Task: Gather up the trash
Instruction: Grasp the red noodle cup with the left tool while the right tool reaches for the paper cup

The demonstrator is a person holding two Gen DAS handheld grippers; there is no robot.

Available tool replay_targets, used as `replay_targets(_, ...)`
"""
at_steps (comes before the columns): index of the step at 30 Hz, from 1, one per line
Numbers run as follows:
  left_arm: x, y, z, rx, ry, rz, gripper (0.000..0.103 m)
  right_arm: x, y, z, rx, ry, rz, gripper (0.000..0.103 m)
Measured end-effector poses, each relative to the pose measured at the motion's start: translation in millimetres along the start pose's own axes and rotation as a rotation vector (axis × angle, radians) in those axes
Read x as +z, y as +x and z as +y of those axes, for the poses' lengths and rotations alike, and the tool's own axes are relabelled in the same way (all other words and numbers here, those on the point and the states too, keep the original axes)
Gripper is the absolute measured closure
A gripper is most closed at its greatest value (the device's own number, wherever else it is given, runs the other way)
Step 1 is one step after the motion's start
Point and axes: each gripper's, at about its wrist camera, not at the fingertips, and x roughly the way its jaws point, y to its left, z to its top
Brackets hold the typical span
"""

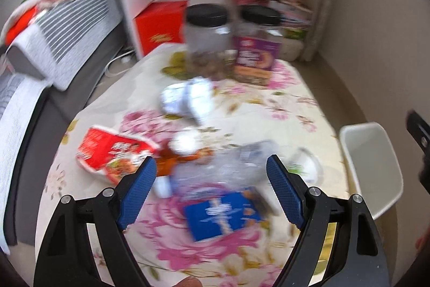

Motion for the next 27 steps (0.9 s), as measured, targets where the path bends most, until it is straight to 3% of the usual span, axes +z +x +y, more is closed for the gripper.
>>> replay_targets(8,18.0,35.2,106.3,0.155,-0.151,0.069,0.022,-4.7,13.0,39.5,0.041,-0.059,0.037,0.007)
replay_targets(12,24.3,64.0,161.4,0.167,-0.253,0.129,0.022,-9.6,28.6,46.4,0.061,-0.062,0.098,0.007)
replay_targets(15,23.1,87.4,190.5,0.135,-0.319,0.185,0.022,-14.9,44.6,45.9,0.081,-0.031,0.163,0.007)
replay_targets(17,19.6,101.4,204.3,0.070,-0.375,0.223,0.022,-19.2,55.4,43.3,0.102,0.007,0.216,0.007)
replay_targets(21,13.6,121.9,205.2,-0.015,-0.394,0.285,0.022,-30.5,81.2,30.4,0.176,0.165,0.356,0.007)
replay_targets(23,12.6,124.8,198.0,-0.047,-0.374,0.289,0.027,-40.0,94.0,22.4,0.223,0.274,0.440,0.007)
replay_targets(25,12.3,124.9,186.8,-0.076,-0.335,0.298,0.050,-49.9,102.4,18.9,0.265,0.352,0.505,0.007)
replay_targets(27,12.3,120.9,176.1,-0.092,-0.292,0.294,0.060,-59.0,110.0,17.2,0.302,0.418,0.565,0.007)
